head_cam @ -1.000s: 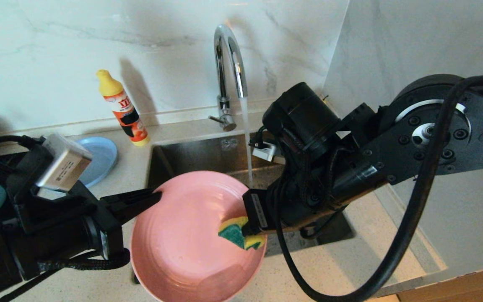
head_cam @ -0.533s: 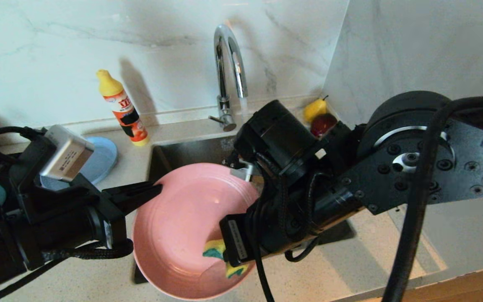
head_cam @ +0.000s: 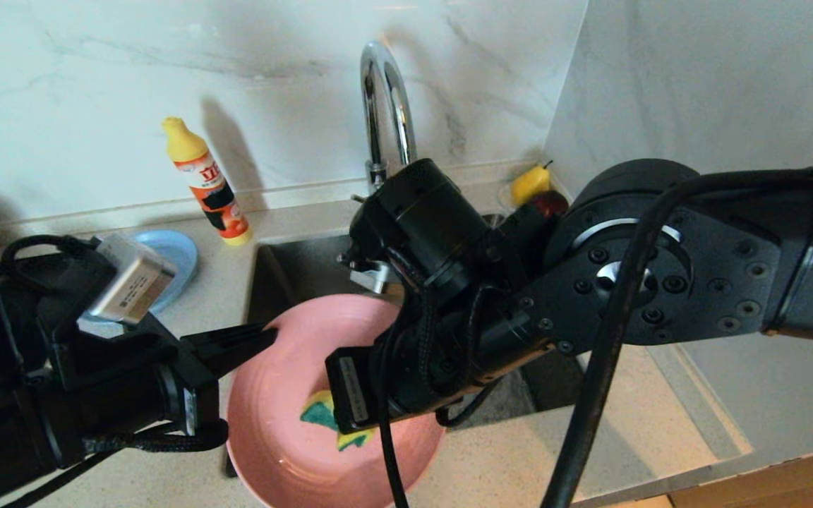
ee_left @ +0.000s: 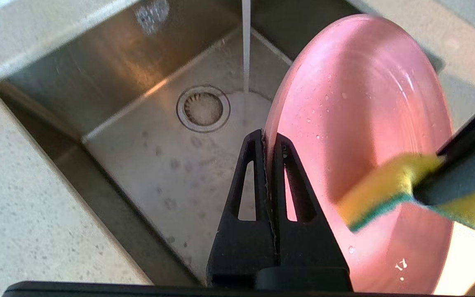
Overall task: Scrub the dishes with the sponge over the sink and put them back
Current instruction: Wipe the plate
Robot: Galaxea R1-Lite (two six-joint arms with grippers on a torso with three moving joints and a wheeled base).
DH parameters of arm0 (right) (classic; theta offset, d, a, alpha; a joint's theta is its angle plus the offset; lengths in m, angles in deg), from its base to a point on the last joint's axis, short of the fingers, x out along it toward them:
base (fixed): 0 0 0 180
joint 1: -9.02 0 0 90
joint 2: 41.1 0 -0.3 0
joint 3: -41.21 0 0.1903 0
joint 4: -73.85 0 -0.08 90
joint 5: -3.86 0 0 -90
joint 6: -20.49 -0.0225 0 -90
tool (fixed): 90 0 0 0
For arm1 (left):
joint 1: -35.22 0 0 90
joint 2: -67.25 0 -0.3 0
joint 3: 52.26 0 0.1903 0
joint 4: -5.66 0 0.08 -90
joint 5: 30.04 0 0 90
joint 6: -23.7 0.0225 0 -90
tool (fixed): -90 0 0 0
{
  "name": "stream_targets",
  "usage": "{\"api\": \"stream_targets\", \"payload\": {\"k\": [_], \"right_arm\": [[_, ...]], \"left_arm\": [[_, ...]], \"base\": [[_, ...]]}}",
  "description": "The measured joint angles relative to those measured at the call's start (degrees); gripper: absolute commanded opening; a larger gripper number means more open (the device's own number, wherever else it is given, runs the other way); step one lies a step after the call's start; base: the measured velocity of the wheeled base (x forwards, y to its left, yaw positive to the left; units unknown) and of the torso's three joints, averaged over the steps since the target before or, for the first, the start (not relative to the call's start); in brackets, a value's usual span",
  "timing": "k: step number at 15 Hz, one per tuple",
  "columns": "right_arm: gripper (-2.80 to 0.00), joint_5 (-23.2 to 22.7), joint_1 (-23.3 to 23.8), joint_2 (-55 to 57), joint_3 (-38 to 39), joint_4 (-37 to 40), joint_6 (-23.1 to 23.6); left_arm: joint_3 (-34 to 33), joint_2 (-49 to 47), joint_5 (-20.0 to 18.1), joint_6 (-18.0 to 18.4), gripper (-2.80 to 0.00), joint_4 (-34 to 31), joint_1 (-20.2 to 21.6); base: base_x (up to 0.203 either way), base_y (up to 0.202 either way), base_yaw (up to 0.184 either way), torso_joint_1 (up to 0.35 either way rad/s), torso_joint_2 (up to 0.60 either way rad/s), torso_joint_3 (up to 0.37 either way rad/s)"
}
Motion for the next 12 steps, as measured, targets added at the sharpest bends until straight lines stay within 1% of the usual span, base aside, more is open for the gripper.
{"api": "stream_targets", "payload": {"k": [4, 7, 9, 12], "right_arm": [[-2.80, 0.43, -0.31, -0.24, -0.34, -1.70, -0.11], [-2.80, 1.79, 1.34, -1.09, -0.34, -1.55, 0.00], [-2.80, 1.85, 3.22, -2.38, -0.31, -0.30, 0.04], [-2.80, 1.99, 5.28, -4.20, 0.03, 4.32, 0.37]], "left_arm": [[-0.69, 0.02, -0.06, 0.10, -2.80, 0.02, -0.11], [-0.66, 0.02, -0.02, 0.09, -2.80, 0.06, -0.50], [-0.52, 0.04, -0.02, 0.02, -2.80, 0.12, -0.57], [-0.15, 0.27, 0.06, 0.01, -2.80, 0.10, -0.57]], "base": [[0.000, 0.000, 0.000, 0.000, 0.00, 0.000], [0.000, 0.000, 0.000, 0.000, 0.00, 0.000], [0.000, 0.000, 0.000, 0.000, 0.00, 0.000], [0.000, 0.000, 0.000, 0.000, 0.00, 0.000]]}}
